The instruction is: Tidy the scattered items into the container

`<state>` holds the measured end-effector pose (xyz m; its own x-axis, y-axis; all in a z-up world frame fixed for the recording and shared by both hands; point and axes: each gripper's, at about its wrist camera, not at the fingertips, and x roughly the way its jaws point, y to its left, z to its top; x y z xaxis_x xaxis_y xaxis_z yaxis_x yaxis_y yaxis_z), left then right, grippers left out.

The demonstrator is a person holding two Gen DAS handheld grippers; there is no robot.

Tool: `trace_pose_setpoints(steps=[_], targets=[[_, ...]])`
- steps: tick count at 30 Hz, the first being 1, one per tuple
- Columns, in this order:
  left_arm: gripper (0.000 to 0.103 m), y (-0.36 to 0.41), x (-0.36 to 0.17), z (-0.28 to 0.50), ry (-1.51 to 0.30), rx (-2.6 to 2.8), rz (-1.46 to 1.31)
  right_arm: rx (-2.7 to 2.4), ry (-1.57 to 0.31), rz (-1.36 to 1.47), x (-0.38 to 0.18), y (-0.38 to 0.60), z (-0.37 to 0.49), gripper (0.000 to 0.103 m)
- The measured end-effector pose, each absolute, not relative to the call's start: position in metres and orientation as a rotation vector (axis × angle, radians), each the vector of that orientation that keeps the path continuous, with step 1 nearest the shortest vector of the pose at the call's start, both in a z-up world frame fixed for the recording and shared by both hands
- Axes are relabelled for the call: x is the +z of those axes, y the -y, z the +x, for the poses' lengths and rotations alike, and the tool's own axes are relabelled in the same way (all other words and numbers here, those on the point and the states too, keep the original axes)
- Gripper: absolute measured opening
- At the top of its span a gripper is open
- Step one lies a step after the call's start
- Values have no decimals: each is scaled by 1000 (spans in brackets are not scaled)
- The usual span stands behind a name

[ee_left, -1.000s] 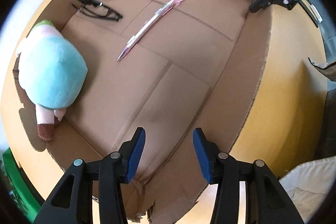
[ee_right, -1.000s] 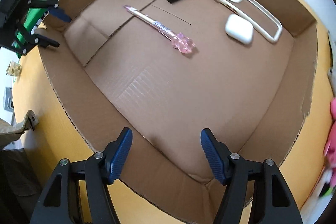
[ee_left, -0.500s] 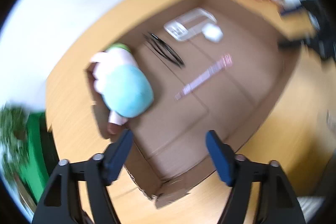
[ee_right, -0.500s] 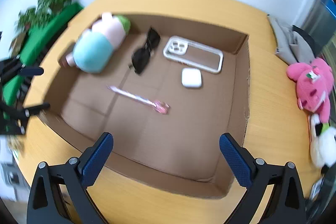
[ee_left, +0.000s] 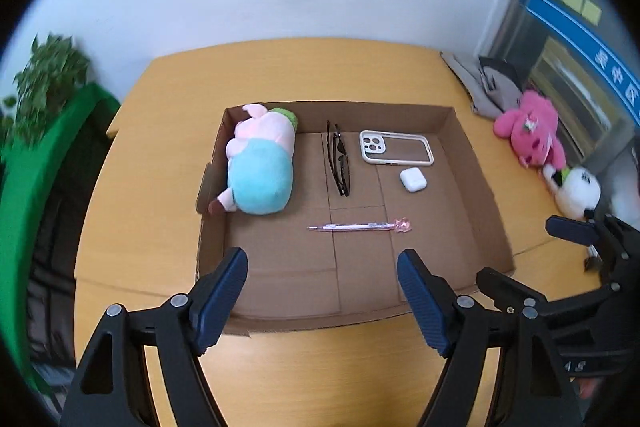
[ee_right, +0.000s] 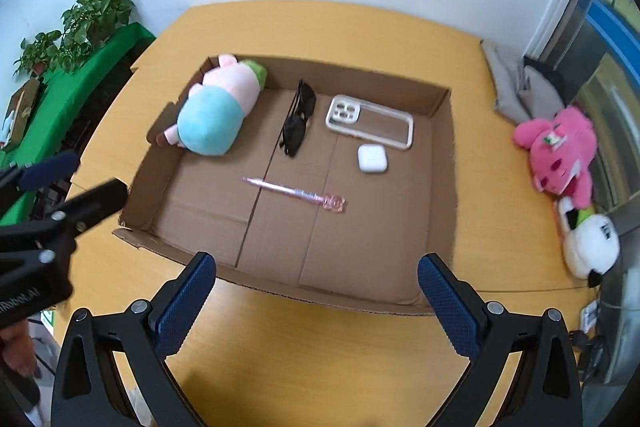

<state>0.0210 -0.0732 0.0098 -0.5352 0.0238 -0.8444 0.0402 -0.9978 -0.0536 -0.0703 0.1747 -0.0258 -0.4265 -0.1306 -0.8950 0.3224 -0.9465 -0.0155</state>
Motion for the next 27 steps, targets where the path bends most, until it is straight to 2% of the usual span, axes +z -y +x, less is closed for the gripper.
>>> trace_pose_setpoints(steps=[14, 27], targets=[[77, 69, 33, 36, -179, -2750, 1447, -2493, -261, 1482, -3, -179, -49, 102], [77, 70, 33, 53, -151, -2733, 1427, -2511, -269, 1491, 2, -179, -32, 102]])
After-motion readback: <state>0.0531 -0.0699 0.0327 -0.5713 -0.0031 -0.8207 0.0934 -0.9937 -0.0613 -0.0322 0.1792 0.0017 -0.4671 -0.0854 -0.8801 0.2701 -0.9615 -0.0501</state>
